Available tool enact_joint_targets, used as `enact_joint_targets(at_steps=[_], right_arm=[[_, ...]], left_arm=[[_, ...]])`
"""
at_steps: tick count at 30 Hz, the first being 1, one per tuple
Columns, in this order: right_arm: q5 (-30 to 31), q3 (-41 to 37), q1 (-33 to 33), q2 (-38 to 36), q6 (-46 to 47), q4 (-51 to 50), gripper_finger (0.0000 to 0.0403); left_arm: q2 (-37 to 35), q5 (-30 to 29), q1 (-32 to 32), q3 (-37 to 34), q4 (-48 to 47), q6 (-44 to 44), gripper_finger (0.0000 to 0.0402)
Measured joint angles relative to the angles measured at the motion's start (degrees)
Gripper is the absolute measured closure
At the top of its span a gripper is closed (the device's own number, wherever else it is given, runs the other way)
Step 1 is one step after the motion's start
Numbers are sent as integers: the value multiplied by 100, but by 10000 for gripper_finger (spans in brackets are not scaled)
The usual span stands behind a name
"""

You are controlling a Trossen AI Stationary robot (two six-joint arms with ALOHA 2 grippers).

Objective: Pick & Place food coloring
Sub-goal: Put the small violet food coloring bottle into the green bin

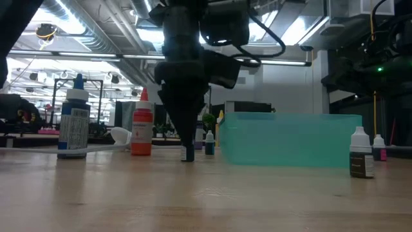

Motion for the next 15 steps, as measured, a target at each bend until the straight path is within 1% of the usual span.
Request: enact_joint_targets(at_steps=[7,15], right_arm=[[0,2,-2,0,0,0,19],[0,0,-1,0,0,-1,19]], left_arm=[[19,-2,-1,0,14,-48,117],[19,2,0,0,-12,-159,193]])
